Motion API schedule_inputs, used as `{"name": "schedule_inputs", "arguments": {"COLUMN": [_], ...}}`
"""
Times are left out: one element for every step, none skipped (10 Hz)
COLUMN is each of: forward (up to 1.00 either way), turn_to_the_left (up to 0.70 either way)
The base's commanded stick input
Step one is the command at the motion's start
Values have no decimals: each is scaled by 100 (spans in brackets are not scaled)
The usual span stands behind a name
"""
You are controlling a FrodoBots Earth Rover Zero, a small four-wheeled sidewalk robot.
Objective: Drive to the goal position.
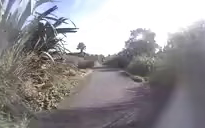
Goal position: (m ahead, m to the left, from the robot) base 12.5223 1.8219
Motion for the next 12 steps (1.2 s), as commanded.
{"name": "schedule_inputs", "arguments": {"forward": [45,45,45,45,45,45,45,45,45,45,45,45], "turn_to_the_left": [-27,-27,-27,-27,-25,-15,-5,0,0,0,0,0]}}
